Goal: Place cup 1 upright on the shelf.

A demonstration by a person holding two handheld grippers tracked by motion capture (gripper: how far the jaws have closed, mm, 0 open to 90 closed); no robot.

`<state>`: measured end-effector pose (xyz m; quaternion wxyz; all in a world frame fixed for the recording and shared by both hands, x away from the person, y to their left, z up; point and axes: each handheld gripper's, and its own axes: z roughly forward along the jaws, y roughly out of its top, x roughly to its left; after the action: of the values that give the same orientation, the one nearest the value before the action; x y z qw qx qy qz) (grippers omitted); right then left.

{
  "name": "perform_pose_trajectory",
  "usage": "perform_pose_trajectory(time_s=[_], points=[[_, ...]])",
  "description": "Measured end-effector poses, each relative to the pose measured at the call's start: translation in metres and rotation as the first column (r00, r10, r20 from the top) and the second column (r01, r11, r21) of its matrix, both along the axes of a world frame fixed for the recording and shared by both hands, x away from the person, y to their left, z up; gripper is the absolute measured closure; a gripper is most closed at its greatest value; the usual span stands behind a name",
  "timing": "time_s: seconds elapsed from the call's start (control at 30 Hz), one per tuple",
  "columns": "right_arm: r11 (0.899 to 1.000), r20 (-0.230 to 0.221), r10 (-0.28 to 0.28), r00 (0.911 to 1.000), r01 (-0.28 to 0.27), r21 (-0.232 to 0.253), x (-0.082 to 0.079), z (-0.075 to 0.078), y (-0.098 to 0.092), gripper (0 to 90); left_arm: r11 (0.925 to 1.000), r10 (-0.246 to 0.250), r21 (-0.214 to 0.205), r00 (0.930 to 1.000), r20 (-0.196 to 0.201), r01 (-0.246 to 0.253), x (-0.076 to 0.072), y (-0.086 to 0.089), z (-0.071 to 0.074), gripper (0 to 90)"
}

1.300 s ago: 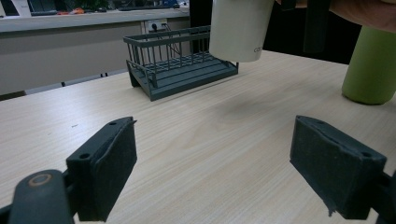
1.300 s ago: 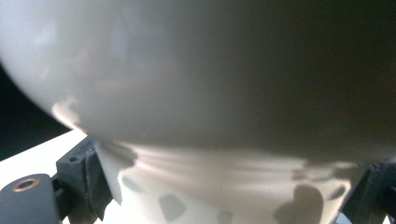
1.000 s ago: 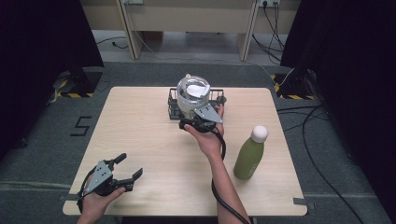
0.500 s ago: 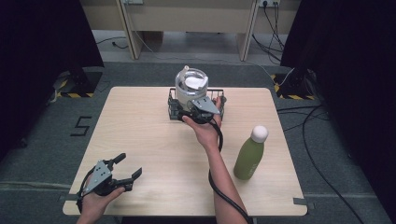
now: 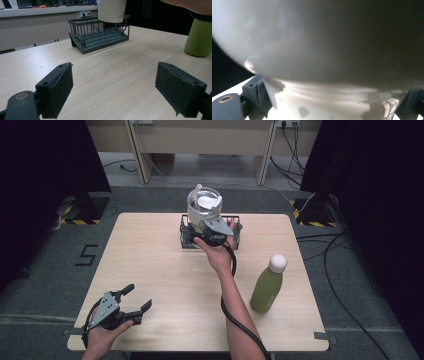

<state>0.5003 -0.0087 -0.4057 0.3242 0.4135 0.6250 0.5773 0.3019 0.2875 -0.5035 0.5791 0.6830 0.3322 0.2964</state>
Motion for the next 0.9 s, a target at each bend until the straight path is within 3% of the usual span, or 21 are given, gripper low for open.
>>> perform_pose_trajectory(time_s=[0.03,0.07,0.1,0.17,0.67,0.83,0.9], points=[[0.999,0.033,0.002,0.9995,-0.001,-0.032,0.003,0.001,-0.002,10.4,1.0000,0.000,-0.001,1.0000,0.000,0.000,0.000,0.000,0.000,14.1],[0.999,0.042,0.009,0.9991,-0.008,-0.037,0.005,0.002,-0.002,10.4,1.0000,-0.001,0.000,1.0000,0.000,0.001,0.000,0.000,0.000,14.1],[1.000,0.020,-0.001,0.9998,0.001,-0.017,0.004,0.003,0.000,10.4,1.0000,0.000,-0.001,1.0000,0.000,0.000,0.000,0.000,0.000,14.1],[0.998,0.064,0.004,0.9979,0.000,-0.058,0.009,0.005,-0.003,10.4,1.0000,0.000,-0.001,1.0000,0.001,0.000,0.000,0.000,0.000,14.1],[0.998,0.051,-0.007,0.9987,0.009,-0.058,0.027,0.008,0.004,10.4,1.0000,0.001,-0.003,1.0000,0.000,-0.001,0.000,0.001,0.000,14.1],[0.997,0.069,0.002,0.9976,0.003,-0.078,0.033,0.012,0.006,10.4,1.0000,0.001,-0.004,1.0000,0.000,-0.001,0.000,0.002,0.000,14.1],[0.998,0.051,-0.006,0.9987,0.009,-0.062,0.034,0.012,0.007,10.4,1.0000,0.002,-0.004,1.0000,0.000,-0.002,0.000,0.002,0.000,14.1]])
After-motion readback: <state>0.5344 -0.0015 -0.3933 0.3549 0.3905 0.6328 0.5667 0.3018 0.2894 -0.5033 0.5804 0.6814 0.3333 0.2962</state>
